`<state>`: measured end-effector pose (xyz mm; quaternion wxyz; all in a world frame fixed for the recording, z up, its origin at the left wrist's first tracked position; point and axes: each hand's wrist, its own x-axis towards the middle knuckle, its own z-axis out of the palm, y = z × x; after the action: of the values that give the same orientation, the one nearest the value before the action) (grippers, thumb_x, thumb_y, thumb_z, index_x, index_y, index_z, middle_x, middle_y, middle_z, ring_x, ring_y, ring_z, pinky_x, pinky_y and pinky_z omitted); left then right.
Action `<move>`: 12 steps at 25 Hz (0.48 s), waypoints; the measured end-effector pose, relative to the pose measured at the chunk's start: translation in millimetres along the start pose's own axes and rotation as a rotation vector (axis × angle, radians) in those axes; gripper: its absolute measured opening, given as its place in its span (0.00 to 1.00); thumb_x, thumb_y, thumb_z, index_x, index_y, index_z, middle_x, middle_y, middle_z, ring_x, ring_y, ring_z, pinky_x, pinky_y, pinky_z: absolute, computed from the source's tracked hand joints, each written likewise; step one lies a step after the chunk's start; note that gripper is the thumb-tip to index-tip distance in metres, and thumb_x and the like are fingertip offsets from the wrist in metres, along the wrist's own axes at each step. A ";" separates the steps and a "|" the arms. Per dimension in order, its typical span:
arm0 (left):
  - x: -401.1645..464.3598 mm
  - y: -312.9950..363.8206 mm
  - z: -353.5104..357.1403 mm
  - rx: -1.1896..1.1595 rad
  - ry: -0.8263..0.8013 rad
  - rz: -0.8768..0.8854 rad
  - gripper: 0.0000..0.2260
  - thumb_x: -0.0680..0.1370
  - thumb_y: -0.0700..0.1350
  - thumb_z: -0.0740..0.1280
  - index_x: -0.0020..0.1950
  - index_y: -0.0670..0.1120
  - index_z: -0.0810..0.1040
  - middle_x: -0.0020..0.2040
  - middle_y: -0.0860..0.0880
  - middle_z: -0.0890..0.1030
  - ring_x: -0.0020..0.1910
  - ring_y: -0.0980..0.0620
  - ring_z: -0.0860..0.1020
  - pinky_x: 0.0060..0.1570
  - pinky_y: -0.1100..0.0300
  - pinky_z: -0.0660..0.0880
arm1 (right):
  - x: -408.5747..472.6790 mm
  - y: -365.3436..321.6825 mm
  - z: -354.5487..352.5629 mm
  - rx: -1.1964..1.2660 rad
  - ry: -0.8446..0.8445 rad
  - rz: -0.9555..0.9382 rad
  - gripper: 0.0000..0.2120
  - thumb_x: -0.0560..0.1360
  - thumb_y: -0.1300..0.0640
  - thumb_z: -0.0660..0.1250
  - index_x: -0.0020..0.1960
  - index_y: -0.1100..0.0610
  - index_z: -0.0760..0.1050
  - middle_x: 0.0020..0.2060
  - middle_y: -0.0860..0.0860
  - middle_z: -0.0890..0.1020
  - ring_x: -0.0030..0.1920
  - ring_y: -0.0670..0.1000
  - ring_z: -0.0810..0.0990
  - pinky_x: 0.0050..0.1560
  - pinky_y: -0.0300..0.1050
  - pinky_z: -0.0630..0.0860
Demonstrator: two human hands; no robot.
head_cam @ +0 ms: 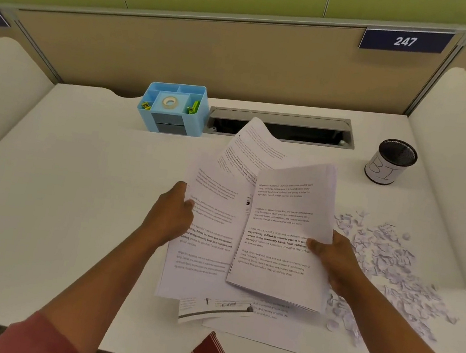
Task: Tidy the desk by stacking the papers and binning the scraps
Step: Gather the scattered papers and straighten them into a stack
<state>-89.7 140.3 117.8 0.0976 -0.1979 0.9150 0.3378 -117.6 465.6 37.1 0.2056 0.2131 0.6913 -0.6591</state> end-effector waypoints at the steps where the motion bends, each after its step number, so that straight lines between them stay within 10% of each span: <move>1: 0.1 2.4 -4.3 0.015 -0.003 -0.002 0.11 0.86 0.44 0.58 0.68 0.44 0.69 0.62 0.48 0.76 0.51 0.53 0.74 0.39 0.62 0.69 | -0.3 -0.6 1.0 -0.012 0.006 0.002 0.16 0.79 0.67 0.67 0.64 0.55 0.76 0.48 0.53 0.85 0.47 0.59 0.85 0.41 0.53 0.83; 6: -2.5 9.6 -23.0 0.052 0.016 -0.006 0.15 0.86 0.45 0.57 0.72 0.43 0.67 0.64 0.47 0.75 0.51 0.52 0.74 0.41 0.61 0.71 | -1.3 -5.5 3.7 -0.073 0.014 -0.002 0.16 0.79 0.67 0.66 0.65 0.55 0.75 0.47 0.51 0.84 0.45 0.57 0.85 0.36 0.47 0.80; 12: -4.7 13.4 -60.5 0.222 0.115 0.048 0.05 0.85 0.45 0.57 0.53 0.45 0.69 0.51 0.45 0.77 0.41 0.51 0.74 0.41 0.53 0.71 | -5.3 -17.1 9.3 -0.103 0.011 -0.034 0.14 0.79 0.67 0.66 0.62 0.53 0.76 0.46 0.51 0.84 0.44 0.57 0.85 0.34 0.46 0.80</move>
<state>-93.9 111.3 172.5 0.0584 -0.1830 0.9552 0.2250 -122.8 455.5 53.8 0.2014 0.1939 0.7290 -0.6248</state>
